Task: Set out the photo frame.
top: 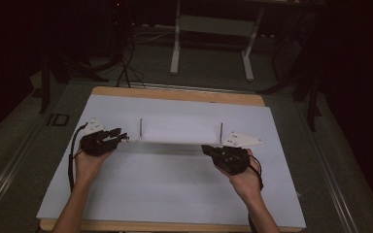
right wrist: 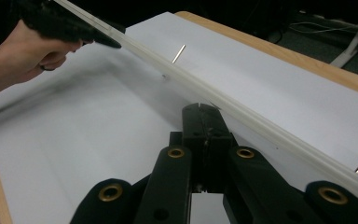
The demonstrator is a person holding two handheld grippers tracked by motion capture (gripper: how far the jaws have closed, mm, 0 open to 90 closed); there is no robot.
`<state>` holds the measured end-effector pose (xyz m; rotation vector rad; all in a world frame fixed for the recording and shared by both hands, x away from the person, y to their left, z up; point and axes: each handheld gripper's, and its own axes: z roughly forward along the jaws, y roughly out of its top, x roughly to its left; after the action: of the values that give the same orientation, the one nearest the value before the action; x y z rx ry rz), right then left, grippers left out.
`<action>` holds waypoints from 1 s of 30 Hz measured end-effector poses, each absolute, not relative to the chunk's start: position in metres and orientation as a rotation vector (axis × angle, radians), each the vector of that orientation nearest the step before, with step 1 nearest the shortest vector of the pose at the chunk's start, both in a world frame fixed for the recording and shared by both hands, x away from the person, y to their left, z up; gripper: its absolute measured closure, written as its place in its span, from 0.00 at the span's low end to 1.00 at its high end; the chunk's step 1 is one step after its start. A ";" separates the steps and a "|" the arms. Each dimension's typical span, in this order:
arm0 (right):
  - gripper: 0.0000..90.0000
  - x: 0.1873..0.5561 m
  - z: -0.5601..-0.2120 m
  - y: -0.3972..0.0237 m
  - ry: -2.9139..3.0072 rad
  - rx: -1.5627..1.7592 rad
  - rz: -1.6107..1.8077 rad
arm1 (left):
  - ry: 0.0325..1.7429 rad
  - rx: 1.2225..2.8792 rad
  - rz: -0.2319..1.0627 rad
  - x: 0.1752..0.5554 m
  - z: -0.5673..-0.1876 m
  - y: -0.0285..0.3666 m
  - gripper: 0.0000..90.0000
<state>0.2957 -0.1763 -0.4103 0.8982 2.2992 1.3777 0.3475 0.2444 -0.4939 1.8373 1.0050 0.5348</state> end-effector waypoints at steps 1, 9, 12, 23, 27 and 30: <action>1.00 0.297 -0.410 -0.176 2.297 0.896 1.378 | 1.005 1.837 0.535 0.348 -0.494 0.244 0.71; 1.00 0.307 -0.401 -0.175 2.278 0.900 1.383 | 0.896 1.924 0.510 0.343 -0.498 0.230 0.69; 1.00 0.310 -0.399 -0.176 2.269 0.906 1.394 | 0.867 1.932 0.529 0.342 -0.497 0.224 0.63; 1.00 0.319 -0.394 -0.175 2.253 0.924 1.411 | 0.827 1.882 0.490 0.358 -0.491 0.210 0.44; 1.00 0.321 -0.393 -0.174 2.250 0.923 1.413 | 0.815 1.864 0.495 0.362 -0.490 0.206 0.44; 1.00 0.322 -0.392 -0.174 2.249 0.924 1.414 | 0.813 1.862 0.513 0.365 -0.490 0.203 0.44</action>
<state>0.3222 -0.1740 -0.3919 0.9242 2.2494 1.4143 0.3653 0.2026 -0.4900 1.8616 0.8131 0.5135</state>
